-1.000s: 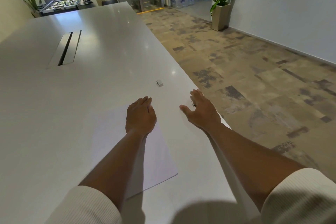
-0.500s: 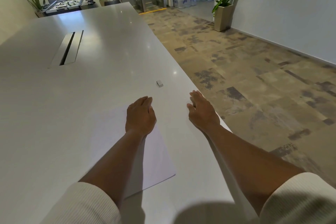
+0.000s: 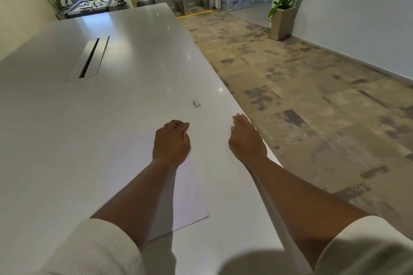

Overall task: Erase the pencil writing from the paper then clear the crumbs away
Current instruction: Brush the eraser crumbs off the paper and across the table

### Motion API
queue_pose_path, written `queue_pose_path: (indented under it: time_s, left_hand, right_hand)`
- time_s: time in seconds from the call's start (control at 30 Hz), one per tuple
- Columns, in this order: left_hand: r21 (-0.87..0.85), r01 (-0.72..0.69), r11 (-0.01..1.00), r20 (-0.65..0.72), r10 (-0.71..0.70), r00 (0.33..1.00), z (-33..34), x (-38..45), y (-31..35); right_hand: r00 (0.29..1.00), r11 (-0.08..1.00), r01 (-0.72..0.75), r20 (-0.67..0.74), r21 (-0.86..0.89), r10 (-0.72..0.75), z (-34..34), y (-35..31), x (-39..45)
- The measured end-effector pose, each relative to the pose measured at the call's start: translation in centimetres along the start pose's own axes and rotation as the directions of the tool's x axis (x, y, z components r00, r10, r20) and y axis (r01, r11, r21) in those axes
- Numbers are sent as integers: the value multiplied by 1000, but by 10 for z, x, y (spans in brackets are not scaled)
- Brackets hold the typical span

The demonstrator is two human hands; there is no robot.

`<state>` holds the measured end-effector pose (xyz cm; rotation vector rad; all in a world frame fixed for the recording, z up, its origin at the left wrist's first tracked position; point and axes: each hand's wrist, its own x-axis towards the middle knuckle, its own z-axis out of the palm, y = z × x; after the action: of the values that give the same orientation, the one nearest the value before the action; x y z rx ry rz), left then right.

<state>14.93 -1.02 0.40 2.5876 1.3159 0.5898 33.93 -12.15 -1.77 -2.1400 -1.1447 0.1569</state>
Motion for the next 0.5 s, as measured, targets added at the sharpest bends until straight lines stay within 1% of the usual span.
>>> queue_pose_path:
  time_s: [0.07,0.17,0.3,0.5]
  left_hand:
    - [27,-11,1000,9,11,1000,-1,1,0]
    - [101,-29,994,20,28,999,-2,2,1]
    - [199,-56,978,36,50,998,-3,4,2]
    - [164,-36,986,29,32,999,-1,3,4]
  right_hand:
    - [1000,1000,5,9,8,-5,-1,0,-1]
    - [999,999,33,38,-30,-32,-2,0,-2]
    - [1000,999,-10,15,-33,10,-1,-3,-1]
    - [998,997,-37,-49,69,41,-3,-3,-1]
